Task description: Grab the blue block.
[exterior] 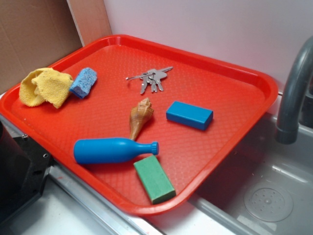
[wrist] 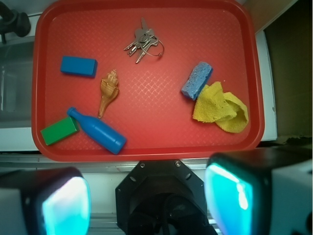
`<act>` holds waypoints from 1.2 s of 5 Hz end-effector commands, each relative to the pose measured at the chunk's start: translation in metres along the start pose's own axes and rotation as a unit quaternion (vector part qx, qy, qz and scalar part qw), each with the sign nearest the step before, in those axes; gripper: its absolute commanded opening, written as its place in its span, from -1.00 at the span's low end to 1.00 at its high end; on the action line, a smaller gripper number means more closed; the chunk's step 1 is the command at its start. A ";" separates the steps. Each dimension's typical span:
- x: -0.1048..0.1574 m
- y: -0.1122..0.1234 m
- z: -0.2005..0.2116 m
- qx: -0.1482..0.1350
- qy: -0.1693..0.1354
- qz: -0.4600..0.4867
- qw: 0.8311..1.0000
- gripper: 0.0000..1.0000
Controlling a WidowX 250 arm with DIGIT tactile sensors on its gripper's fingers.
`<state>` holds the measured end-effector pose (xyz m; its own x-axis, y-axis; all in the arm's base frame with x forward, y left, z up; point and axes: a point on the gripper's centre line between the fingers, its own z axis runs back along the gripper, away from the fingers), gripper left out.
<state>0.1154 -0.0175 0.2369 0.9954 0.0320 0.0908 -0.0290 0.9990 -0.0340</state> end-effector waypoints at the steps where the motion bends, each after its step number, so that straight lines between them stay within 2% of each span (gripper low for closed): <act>1: 0.000 0.000 0.000 0.000 0.000 0.000 1.000 1.00; 2: 0.043 -0.043 -0.033 0.003 -0.024 -0.126 0.992 1.00; 3: 0.061 -0.083 -0.060 -0.006 -0.037 -0.248 0.968 1.00; 4: 0.069 -0.107 -0.091 -0.053 -0.038 -0.353 0.933 1.00; 5: 0.051 -0.120 -0.122 -0.055 -0.036 -0.418 0.906 1.00; 6: 0.071 -0.122 -0.156 -0.038 -0.024 -0.449 0.892 1.00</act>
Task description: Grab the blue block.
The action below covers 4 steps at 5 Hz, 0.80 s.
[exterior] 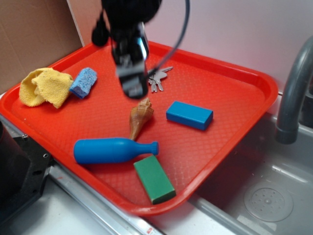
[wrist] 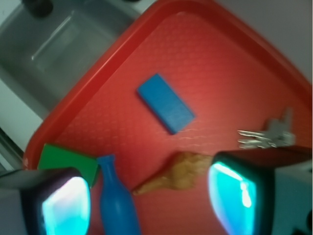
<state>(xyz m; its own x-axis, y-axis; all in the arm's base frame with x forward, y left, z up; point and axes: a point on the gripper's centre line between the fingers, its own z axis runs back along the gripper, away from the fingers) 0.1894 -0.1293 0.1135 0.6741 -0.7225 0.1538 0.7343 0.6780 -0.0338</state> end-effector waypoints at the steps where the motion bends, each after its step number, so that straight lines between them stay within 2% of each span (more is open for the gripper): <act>1: 0.020 0.008 -0.063 0.047 -0.018 -0.019 0.999 1.00; 3: 0.024 0.028 -0.077 0.047 -0.011 0.014 0.999 1.00; 4: 0.018 0.022 -0.080 0.061 -0.010 0.010 0.998 1.00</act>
